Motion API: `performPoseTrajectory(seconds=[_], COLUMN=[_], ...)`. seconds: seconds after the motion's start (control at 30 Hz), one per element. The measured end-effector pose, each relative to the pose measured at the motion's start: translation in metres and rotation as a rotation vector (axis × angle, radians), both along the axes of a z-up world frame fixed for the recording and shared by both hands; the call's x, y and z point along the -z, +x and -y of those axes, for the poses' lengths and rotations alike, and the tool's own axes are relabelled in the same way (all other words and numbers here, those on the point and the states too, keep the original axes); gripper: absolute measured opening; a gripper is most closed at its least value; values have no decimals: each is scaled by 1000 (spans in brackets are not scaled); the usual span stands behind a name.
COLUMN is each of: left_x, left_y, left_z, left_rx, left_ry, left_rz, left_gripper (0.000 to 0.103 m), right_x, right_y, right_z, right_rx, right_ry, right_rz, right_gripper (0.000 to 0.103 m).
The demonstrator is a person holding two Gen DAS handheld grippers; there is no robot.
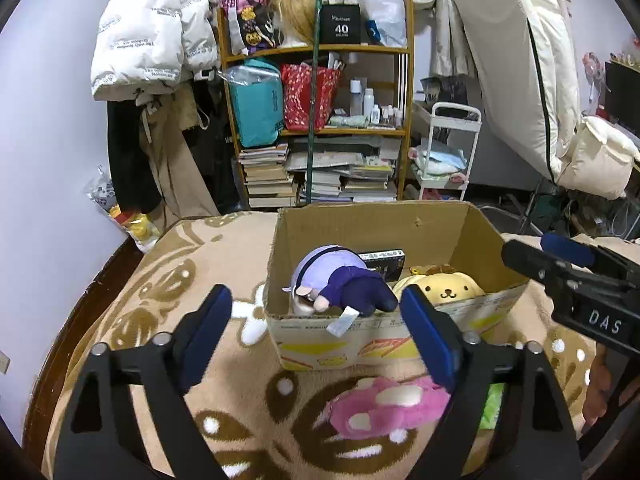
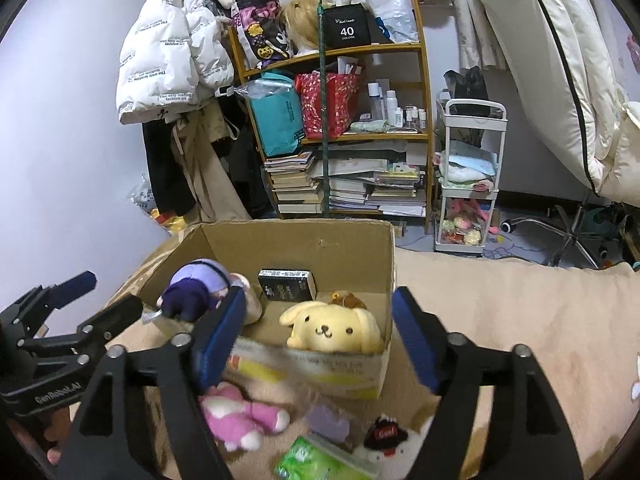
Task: Organize soft objects
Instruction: 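Open both tools to drop the doll and black card box into the box, then lower left tool onto pink plush while right tool lowers onto green tissue pack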
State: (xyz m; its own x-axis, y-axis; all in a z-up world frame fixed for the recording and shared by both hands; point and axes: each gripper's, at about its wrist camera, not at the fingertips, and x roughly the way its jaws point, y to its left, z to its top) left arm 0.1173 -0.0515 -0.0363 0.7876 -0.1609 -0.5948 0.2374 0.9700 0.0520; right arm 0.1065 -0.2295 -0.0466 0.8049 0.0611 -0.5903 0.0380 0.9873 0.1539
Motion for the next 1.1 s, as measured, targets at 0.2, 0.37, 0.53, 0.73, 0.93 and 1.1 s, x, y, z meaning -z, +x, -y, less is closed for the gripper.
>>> performPoseTrajectory(seconds=[0.2,0.37,0.53,0.73,0.93,1.1], left_x=[-8,-10,-11,-10,-4,-2], left_y=[-21,-38,-52,-65,-72,-68], left_z=[-3,-9,-13,-16,-15,-14], left_rx=[11,-10,-25,-33,-30,-31], left_ry=[48,46,56,61,58,67], left_rz=[-20,-38,-51,-73,-102,-111], left_gripper=[99,100,100,100,100,100], right_x=[-7,-14,-15,-11,-6,0], right_y=[-24,-40,-55,-70,-76,-78], right_z=[-1,-4,-5,-9,-11,-7], right_rx=[21,32,45,36,41,61], right_ry=[5,-3,-2,10,17,44], right_rz=[-9,-12,-19,-53,-94,-117], right_gripper=[95,100,101,101,101,101])
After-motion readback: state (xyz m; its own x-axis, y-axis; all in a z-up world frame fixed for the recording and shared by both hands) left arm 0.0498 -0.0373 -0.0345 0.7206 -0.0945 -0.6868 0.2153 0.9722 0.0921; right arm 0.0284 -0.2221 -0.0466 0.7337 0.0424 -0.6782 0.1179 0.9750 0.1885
